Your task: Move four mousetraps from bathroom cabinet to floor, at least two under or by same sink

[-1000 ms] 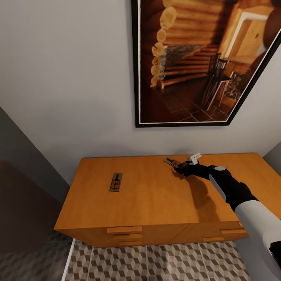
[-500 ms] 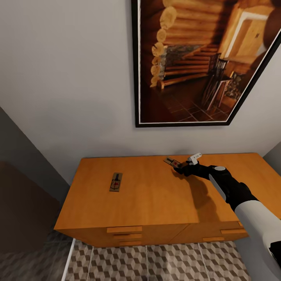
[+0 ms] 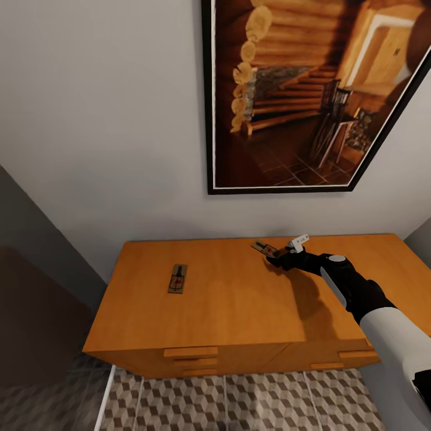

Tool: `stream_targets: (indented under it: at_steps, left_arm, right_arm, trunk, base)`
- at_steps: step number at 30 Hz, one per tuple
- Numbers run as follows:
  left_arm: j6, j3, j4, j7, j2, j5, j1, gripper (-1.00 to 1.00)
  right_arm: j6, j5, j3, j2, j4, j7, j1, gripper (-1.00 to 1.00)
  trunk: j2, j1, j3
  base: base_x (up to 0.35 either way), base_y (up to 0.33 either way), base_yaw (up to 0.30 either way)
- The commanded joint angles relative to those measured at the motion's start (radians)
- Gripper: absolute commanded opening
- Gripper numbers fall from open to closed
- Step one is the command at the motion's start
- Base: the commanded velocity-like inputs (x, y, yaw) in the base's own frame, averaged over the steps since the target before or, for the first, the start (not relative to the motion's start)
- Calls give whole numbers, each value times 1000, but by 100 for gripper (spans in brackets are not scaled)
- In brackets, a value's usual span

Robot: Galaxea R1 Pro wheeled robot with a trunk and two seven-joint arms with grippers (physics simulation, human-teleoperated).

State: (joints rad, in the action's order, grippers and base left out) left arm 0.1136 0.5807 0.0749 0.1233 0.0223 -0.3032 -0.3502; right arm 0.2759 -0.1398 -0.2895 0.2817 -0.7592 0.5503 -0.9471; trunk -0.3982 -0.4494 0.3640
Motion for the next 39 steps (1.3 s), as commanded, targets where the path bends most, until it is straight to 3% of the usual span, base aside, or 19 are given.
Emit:
stream_targets:
  at_steps: [1,39]
  left_arm:
    - [6,8,3,0,-1,-8,-1,100]
    - [6,8,3,-1,-1,-8,-1,100]
  right_arm:
    - [9,-11,-3,1,-1,-1,-1,100]
    - [8,-11,-4,1,-1,-1,-1,100]
  trunk:
    - [-2,-1,2]
    - [-2,-1,2]
  base:
    - [63,0,0]
    - [19,0,0]
